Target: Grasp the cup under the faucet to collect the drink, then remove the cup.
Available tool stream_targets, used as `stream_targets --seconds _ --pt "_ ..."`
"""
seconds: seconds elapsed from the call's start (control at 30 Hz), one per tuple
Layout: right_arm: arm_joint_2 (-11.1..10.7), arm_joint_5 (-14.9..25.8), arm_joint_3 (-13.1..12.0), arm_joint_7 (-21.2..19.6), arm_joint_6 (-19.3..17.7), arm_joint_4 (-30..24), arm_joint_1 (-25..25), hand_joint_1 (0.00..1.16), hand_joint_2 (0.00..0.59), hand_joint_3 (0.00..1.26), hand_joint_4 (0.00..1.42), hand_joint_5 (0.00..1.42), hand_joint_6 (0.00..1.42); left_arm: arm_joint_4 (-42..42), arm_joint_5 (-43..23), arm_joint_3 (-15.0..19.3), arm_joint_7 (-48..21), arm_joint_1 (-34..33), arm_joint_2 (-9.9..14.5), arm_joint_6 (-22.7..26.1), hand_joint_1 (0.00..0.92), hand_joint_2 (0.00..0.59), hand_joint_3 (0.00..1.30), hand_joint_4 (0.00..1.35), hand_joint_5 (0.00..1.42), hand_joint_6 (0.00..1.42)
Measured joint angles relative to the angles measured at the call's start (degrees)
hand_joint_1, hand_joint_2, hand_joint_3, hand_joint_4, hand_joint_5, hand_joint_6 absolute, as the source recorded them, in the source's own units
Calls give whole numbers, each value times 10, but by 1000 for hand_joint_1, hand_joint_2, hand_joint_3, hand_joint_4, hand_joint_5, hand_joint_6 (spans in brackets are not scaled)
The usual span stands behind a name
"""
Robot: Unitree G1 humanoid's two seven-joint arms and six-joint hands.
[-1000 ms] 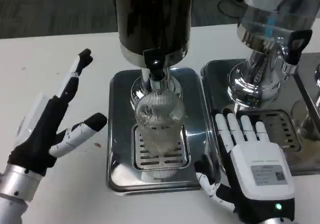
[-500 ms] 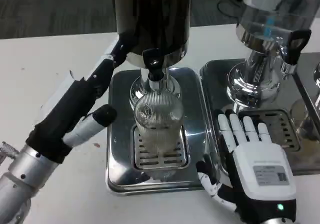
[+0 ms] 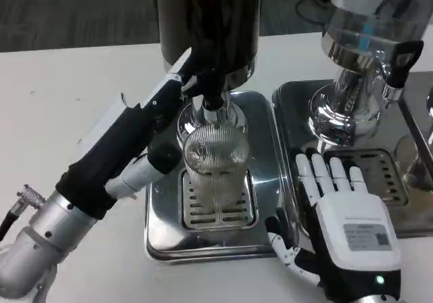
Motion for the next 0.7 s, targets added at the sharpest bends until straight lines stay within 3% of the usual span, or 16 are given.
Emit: stream_targets --seconds 0.23,0.43,0.57,0.7 --pt "1 3 -1 0 0 1 0 310 376 0 0 0 2 -24 74 26 25 8 8 -18 0 75 118 0 233 164" --pt "2 10 -1 0 0 1 0 312 377 0 0 0 2 -48 140 41 56 18 19 -32 0 97 134 27 261 201" --pt "3 11 -1 0 0 1 0 313 377 0 0 0 2 -85 235 57 101 26 34 -40 0 98 144 28 274 205" --pt "4 11 -1 0 0 1 0 313 377 0 0 0 2 -102 289 57 136 31 41 -42 0 106 156 38 279 209"
